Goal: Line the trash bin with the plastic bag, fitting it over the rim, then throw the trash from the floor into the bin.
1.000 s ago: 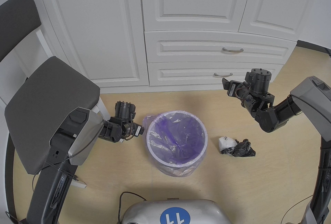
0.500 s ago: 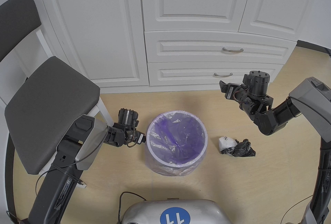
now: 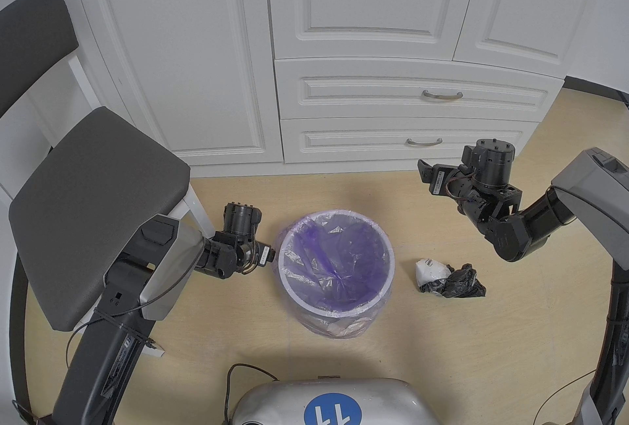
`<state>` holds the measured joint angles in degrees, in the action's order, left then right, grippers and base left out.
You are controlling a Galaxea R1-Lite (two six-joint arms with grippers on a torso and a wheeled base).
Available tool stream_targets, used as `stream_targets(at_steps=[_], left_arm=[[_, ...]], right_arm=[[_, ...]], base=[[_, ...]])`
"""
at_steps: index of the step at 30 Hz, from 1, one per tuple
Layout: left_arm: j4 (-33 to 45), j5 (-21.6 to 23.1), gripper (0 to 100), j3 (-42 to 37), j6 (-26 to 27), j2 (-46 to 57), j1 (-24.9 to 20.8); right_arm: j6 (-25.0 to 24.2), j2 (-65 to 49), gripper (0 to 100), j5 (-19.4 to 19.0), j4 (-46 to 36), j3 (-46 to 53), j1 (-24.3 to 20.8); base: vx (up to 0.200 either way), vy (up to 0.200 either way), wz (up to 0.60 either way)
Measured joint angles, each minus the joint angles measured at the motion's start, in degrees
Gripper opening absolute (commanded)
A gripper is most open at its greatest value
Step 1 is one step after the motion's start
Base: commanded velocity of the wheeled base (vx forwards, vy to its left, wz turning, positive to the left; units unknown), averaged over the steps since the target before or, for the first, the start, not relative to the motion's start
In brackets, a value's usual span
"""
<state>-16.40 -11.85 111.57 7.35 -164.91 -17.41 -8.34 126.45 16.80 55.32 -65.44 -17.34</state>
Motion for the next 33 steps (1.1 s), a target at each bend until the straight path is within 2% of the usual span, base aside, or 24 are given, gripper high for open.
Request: stream_targets(at_steps=[8, 10, 15, 24, 28, 33], left_arm=[[-1.5, -5.4, 100, -11.3, -0.1, 8.6, -3.0], [-2.6, -5.8, 100, -11.7, 0.0, 9.4, -3.4], [-6.2, -6.9, 100, -11.1, 3.4, 11.0, -4.5], [-12.7, -12.6, 100, -8.2, 12.5, 11.0, -4.7], [-14.7, -13.2, 100, -7.4, 15.9, 10.8, -4.6], [-15.7, -13.3, 100, -5.2, 17.0, 10.8, -4.9]], right_arm=[[1.5, -3.3, 100, -1.0, 0.6, 2.9, 0.8], [1.5, -4.0, 100, -1.3, 0.6, 3.3, 0.9], [1.6, -7.3, 100, -2.7, 0.9, 4.9, 1.7], [1.5, -10.7, 100, -3.7, 1.5, 6.5, 2.1], [1.6, -11.7, 100, -3.8, 2.2, 7.4, 2.1], [2.8, -13.0, 100, -3.7, 2.4, 8.9, 2.0]], base=[[0.0, 0.0, 0.0], [0.0, 0.0, 0.0], [0.0, 0.0, 0.0], [0.0, 0.0, 0.0], [0.0, 0.0, 0.0], [0.0, 0.0, 0.0]])
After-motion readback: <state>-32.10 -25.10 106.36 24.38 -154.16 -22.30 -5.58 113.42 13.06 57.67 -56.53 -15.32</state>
